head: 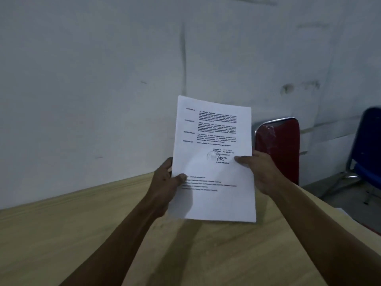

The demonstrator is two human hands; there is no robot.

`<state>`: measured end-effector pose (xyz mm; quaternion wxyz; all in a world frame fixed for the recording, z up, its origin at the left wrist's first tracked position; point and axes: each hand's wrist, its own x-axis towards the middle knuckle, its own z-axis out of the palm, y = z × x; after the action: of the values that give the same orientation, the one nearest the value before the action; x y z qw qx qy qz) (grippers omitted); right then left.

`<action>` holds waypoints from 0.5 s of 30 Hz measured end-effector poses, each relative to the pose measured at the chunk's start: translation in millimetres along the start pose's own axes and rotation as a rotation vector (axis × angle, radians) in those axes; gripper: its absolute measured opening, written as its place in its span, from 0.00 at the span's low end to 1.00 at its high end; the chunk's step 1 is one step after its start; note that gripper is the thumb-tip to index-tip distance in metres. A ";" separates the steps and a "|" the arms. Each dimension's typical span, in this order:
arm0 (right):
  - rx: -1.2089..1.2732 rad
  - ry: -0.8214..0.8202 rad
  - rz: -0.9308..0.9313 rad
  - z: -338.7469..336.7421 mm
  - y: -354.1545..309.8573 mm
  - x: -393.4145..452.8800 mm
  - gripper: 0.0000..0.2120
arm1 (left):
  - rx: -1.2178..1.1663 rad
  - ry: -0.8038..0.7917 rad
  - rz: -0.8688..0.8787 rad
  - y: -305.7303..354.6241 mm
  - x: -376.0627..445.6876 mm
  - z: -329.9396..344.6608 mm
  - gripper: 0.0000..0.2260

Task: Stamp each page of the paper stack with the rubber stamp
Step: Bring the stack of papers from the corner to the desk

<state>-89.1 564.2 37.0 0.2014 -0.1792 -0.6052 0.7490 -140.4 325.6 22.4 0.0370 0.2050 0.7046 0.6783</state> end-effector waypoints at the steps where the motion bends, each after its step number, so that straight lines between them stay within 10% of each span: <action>1: 0.011 -0.024 -0.016 10.7 -2.9 -6.9 0.15 | -0.002 0.008 0.005 6.4 -8.7 -12.7 0.18; 15: 0.062 -0.332 -0.281 184.6 18.2 -167.9 0.15 | 0.057 0.437 0.107 98.1 -143.7 -185.3 0.16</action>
<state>-41.7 319.7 60.8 0.2066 0.0391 -0.6257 0.7512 -47.0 102.2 99.5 -0.1584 0.0909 0.7030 0.6873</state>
